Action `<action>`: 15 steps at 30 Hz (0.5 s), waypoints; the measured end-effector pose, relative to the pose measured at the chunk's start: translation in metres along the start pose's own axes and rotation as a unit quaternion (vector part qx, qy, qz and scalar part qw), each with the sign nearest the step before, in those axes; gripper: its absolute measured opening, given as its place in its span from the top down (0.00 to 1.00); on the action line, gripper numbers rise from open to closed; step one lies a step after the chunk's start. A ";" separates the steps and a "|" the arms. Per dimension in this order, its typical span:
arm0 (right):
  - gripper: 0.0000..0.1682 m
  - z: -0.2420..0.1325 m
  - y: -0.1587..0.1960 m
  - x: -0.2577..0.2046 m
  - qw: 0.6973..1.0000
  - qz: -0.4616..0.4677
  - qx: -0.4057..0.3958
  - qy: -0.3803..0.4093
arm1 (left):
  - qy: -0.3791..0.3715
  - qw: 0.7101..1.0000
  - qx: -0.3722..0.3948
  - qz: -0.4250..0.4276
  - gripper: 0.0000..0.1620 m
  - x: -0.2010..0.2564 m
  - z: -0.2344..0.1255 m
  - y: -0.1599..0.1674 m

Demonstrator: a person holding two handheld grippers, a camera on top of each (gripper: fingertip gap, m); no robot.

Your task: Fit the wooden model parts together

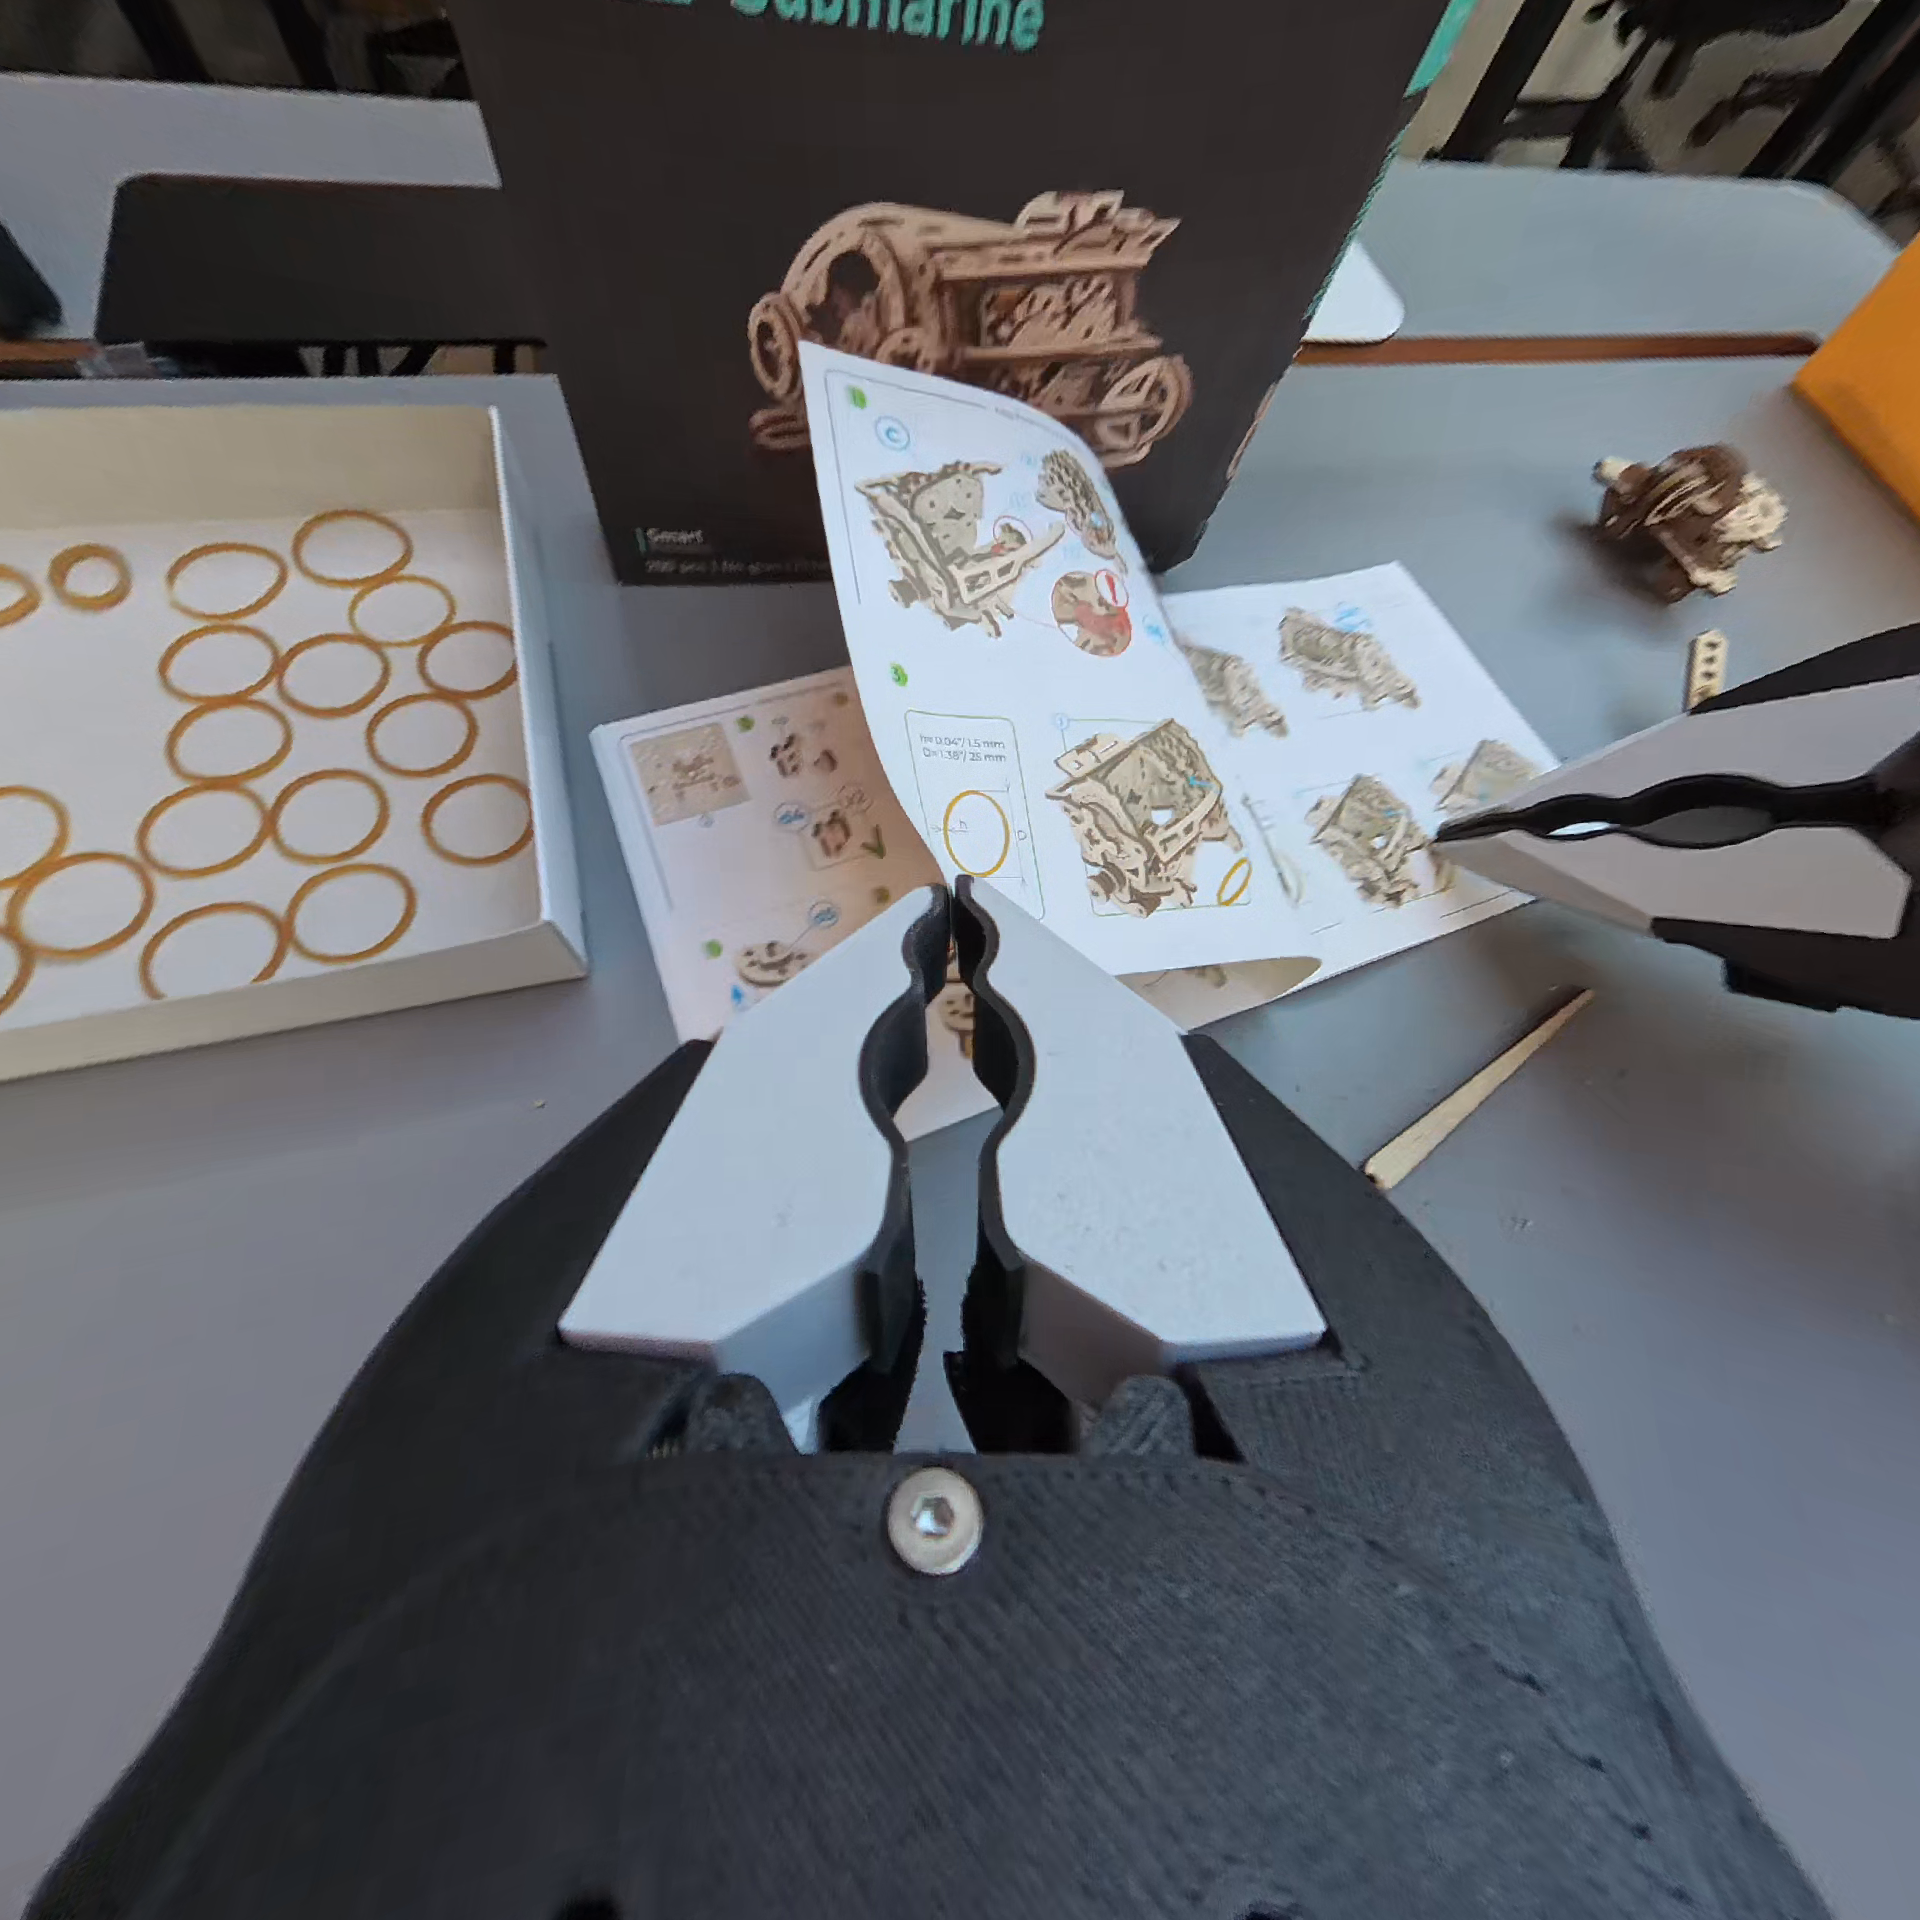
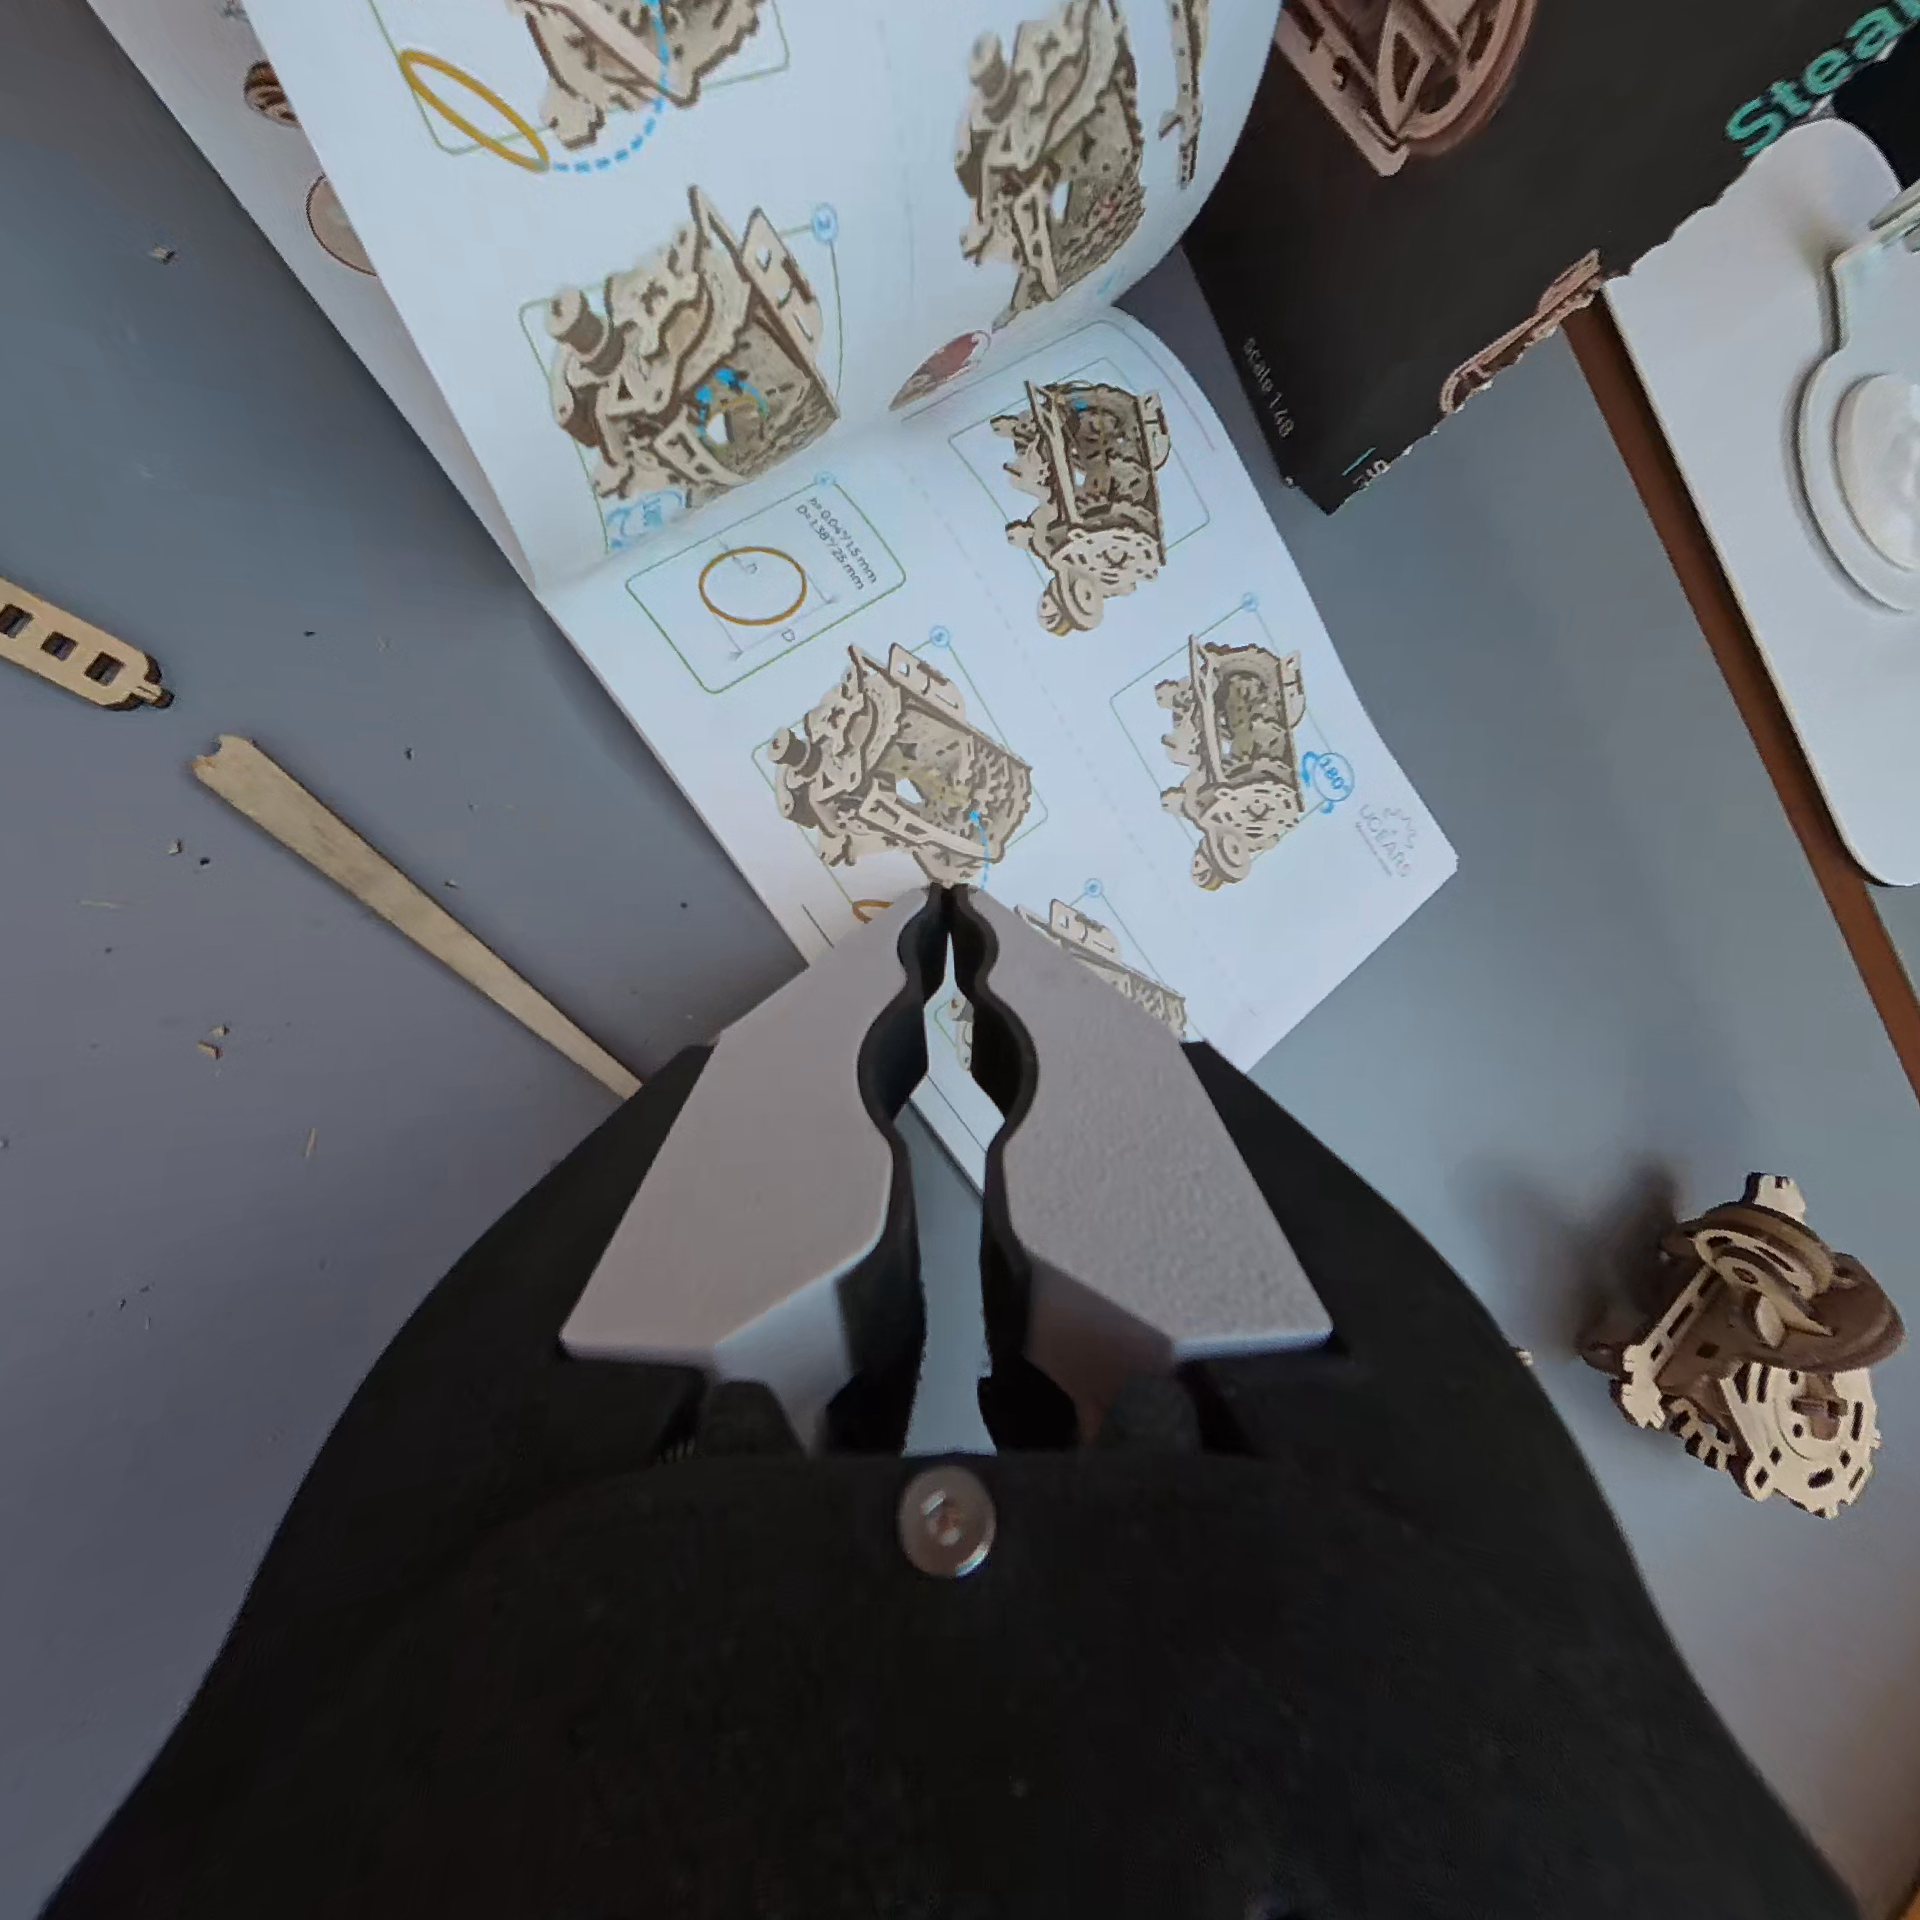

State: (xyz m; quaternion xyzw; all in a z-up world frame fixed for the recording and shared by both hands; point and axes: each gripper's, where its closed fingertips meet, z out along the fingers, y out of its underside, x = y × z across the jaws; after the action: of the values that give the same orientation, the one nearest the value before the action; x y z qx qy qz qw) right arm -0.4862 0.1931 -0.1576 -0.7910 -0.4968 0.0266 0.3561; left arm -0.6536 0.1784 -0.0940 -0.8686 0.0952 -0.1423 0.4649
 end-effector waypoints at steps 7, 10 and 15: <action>1.00 0.000 0.002 0.000 1.000 -0.011 0.000 -0.004 | -0.055 0.993 -0.100 0.013 0.97 -0.035 -0.007 0.039; 1.00 0.000 0.002 -0.001 1.000 -0.018 0.001 -0.002 | -0.061 0.996 -0.065 -0.023 0.95 -0.047 -0.024 0.026; 1.00 0.000 0.002 0.000 1.000 -0.024 0.002 0.000 | -0.026 1.000 -0.012 0.003 0.96 -0.027 -0.039 -0.013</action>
State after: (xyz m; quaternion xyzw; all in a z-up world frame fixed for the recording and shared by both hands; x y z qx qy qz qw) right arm -0.4848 0.1921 -0.1585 -0.7782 -0.5154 0.0188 0.3583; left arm -0.6914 0.1628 -0.0671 -0.8771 0.0880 -0.1174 0.4573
